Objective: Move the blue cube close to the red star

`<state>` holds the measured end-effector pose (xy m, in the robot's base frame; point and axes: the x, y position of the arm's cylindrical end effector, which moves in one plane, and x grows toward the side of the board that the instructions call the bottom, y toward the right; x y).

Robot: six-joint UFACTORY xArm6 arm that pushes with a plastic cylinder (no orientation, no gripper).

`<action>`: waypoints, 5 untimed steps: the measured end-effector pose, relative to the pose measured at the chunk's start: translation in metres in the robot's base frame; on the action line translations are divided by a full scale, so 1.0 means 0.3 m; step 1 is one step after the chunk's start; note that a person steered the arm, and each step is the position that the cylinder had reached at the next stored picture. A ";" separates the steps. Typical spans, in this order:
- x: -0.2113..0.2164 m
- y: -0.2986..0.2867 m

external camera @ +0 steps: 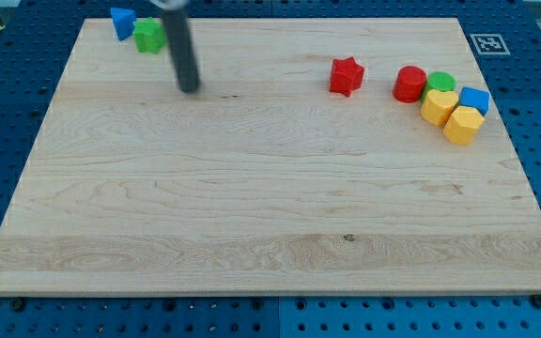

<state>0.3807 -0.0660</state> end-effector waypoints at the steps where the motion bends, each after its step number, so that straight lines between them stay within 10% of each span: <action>1: 0.261 0.370; 3: 0.411 1.242; 5: 0.230 1.368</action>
<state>0.4497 0.3444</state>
